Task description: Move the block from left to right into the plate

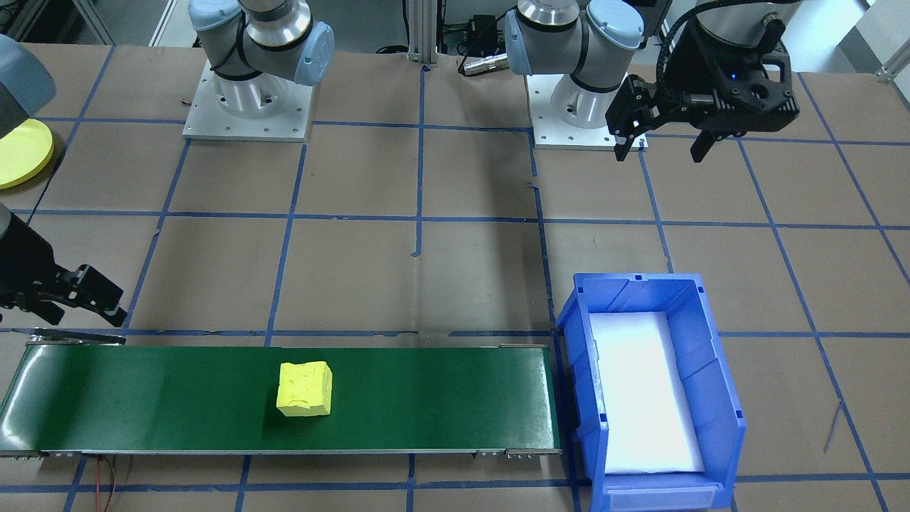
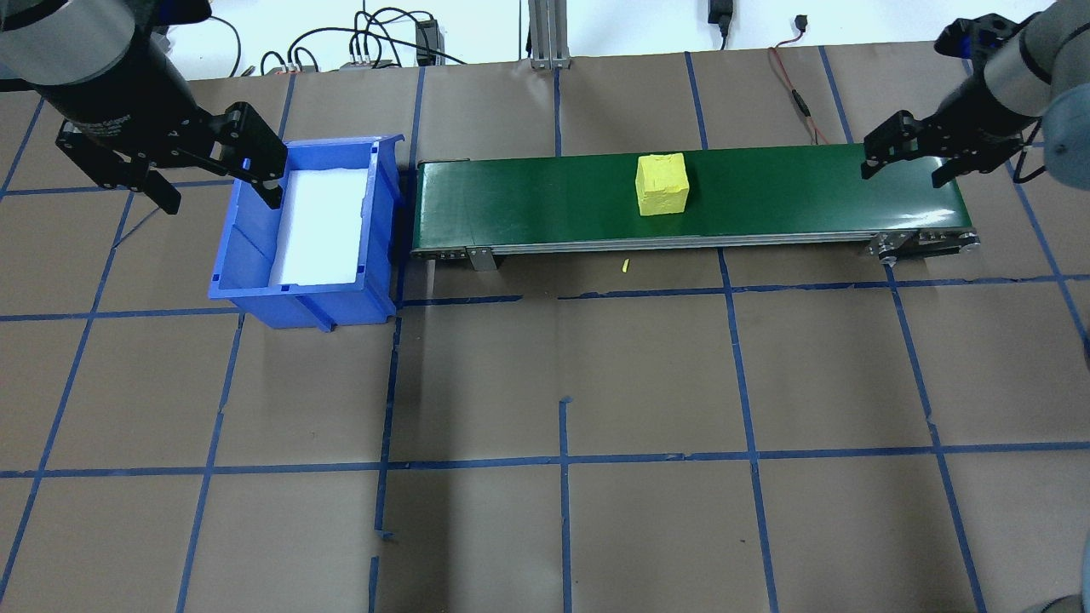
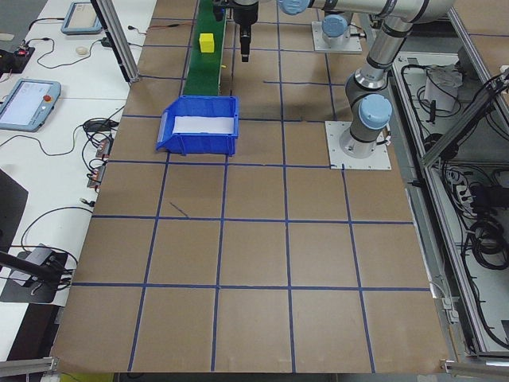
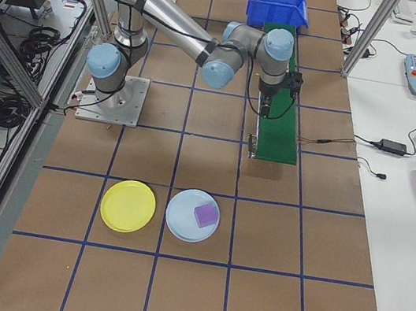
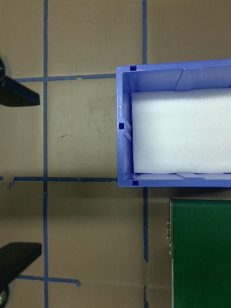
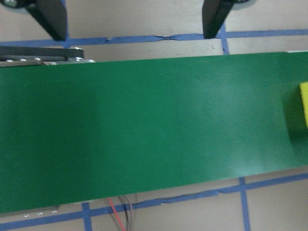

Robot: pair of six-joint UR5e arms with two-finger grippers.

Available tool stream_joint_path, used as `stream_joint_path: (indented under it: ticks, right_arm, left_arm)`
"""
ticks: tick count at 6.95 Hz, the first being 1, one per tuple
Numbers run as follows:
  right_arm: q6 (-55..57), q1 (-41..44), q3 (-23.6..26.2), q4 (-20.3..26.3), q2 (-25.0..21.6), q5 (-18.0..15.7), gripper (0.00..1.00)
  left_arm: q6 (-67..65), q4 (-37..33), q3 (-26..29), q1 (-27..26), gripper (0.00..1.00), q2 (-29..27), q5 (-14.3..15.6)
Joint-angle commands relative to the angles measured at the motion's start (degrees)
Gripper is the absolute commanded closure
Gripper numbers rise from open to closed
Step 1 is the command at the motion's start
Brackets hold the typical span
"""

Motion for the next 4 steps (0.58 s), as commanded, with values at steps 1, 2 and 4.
stream_joint_path:
  ticks: [1,2,4]
  right_arm:
    - [14.5,6.1,-5.2,-0.7,4.8,7.5,0.0]
    - [18.2,9.4,-6.0,-1.3,6.7,8.4,0.0]
    - [18.7,9.9,-6.0,-6.8,12.0,11.2,0.0]
  left_arm:
    - [0.0,0.1,0.0,0.0,0.0,0.0,-0.1]
    - [0.0,0.0,-0.1,0.0,0.0,0.0,-0.1]
    - [0.1,0.0,0.0,0.0,0.0,0.0,0.0]
